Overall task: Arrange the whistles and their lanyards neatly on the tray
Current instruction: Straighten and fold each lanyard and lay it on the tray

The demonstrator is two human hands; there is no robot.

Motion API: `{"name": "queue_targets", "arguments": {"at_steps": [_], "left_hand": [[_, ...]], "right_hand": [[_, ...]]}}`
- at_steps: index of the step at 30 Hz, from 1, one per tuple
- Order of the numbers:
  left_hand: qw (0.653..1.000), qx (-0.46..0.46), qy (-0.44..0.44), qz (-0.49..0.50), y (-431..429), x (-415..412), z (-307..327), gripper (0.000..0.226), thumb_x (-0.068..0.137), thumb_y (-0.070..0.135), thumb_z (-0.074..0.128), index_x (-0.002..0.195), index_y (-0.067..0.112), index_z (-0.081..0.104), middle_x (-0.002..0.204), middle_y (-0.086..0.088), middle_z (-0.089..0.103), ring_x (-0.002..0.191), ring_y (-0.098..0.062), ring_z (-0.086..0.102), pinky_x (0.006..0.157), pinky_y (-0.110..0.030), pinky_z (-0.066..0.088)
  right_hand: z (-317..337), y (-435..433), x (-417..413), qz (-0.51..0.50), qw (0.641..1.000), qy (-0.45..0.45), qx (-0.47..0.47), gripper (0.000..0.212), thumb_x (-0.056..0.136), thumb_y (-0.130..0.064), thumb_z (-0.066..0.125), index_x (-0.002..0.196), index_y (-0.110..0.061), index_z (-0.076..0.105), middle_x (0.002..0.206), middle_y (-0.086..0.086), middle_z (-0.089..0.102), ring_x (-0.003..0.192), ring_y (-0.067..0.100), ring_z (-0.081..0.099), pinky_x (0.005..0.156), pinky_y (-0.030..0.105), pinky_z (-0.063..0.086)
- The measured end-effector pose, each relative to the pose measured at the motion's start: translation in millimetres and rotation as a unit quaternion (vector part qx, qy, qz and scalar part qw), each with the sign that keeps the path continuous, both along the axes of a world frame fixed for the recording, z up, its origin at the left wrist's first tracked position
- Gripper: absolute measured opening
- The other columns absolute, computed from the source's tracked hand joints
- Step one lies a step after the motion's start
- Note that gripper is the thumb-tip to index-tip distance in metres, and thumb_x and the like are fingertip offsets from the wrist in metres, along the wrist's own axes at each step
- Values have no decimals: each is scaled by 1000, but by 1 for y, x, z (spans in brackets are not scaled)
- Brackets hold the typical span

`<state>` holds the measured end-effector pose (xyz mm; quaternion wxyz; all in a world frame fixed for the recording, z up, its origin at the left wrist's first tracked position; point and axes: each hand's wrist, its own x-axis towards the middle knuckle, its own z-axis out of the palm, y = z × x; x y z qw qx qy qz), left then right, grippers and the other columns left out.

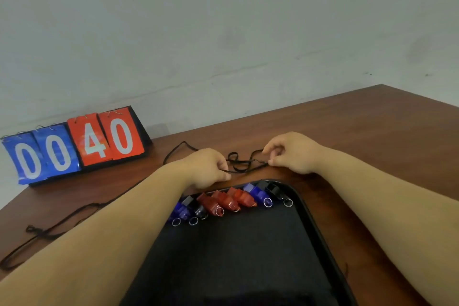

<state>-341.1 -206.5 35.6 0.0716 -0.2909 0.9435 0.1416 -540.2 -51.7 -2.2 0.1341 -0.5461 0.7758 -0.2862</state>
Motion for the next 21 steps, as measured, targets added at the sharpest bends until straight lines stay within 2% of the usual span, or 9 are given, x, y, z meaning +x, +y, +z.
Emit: {"name": "queue_targets", "arguments": {"at_steps": [3,7,10,12,15,17,19,21], "left_hand": [[1000,11,6,-1,-2,0,1,11,97,36,68,94,26,72,95,8,70,90,-8,64,77,-28,47],[998,13,53,22,-3,11,5,9,95,36,71,93,27,72,93,11,69,88,-6,62,76,-27,45],[997,25,63,29,-2,25,6,13,93,36,73,85,26,76,87,11,72,87,-6,65,77,-27,46],[991,51,115,50,-3,35,8,24,91,38,74,73,23,78,82,11,76,87,-7,68,80,-30,48],[958,116,245,95,-2,52,25,25,91,36,75,69,25,80,91,17,78,93,-2,67,92,-32,48],[927,154,327,104,0,62,43,26,93,33,74,69,24,80,88,17,79,86,-3,67,88,-32,48],[895,169,400,97,0,73,61,24,93,28,73,71,19,80,81,8,79,80,-6,69,86,-30,49],[868,183,454,84,2,81,76,21,93,23,73,74,18,80,76,4,78,75,-4,69,82,-27,49]], "right_hand": [[0,0,0,2,1000,18,10,21,93,-21,71,112,-28,69,95,-10,70,87,1,63,71,10,40],[2,7,2,-12,998,49,27,19,96,-18,66,110,-31,64,92,-10,69,85,4,62,73,19,44],[5,14,7,-40,998,46,4,15,96,-19,65,106,-30,64,92,-10,67,84,6,61,68,13,40],[8,19,11,-59,997,38,-21,13,96,-20,66,105,-29,65,95,-10,66,82,-1,57,67,8,36],[19,29,17,-80,995,51,-42,13,98,-21,62,108,-31,65,103,-9,65,88,0,57,75,18,40],[32,37,22,-85,993,56,-58,17,102,-23,55,113,-35,61,107,-13,63,93,1,57,79,22,40],[45,42,31,-83,991,44,-98,19,104,-24,51,114,-38,59,105,-19,63,93,-4,57,74,17,40],[56,44,43,-85,985,28,-150,19,104,-22,50,111,-37,60,96,-18,69,86,-9,59,67,10,39]]}}
